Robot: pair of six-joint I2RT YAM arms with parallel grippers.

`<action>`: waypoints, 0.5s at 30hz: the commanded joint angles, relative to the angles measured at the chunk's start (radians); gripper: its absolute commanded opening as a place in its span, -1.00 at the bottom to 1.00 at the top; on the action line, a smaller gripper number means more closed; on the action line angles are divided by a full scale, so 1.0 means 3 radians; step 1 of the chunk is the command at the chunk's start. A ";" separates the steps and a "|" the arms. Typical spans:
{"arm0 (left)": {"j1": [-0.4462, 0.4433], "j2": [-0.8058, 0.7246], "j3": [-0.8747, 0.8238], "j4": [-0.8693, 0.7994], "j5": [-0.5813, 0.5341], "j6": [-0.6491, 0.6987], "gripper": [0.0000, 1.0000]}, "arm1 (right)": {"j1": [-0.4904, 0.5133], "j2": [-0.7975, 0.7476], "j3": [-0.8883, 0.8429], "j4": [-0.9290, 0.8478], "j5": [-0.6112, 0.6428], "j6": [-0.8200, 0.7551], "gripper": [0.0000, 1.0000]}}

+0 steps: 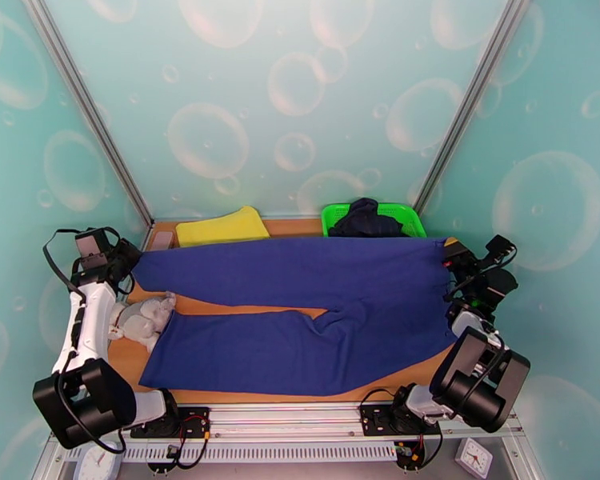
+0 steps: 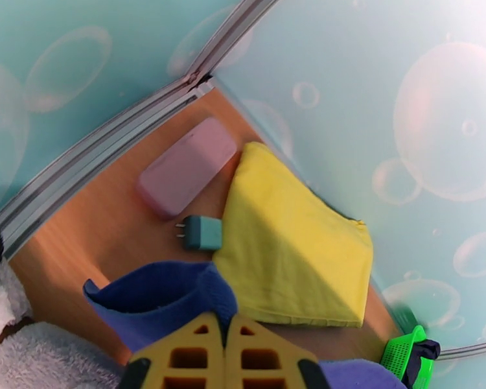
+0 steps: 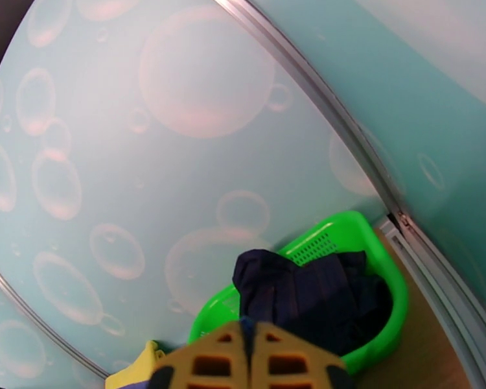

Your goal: Fold and stack the trousers

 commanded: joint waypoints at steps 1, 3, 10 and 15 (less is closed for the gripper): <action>0.0110 -0.0218 -0.0138 0.0159 0.0101 -0.0070 -1.00 | -0.0127 -0.0199 -0.0195 -0.0292 0.0225 -0.0218 -1.00; 0.0188 -0.0314 -0.0215 0.0156 0.0129 -0.0083 -1.00 | -0.0201 -0.0266 -0.0282 -0.0330 0.0196 -0.0230 -1.00; 0.0421 -0.0514 -0.0417 0.0110 0.0272 -0.0089 -1.00 | -0.0473 -0.0377 -0.0407 -0.0696 0.0285 -0.0092 -1.00; 0.0547 -0.0686 -0.0663 0.0162 0.0437 -0.0137 -1.00 | -0.0738 -0.0425 -0.0436 -0.1000 0.0196 -0.0112 -1.00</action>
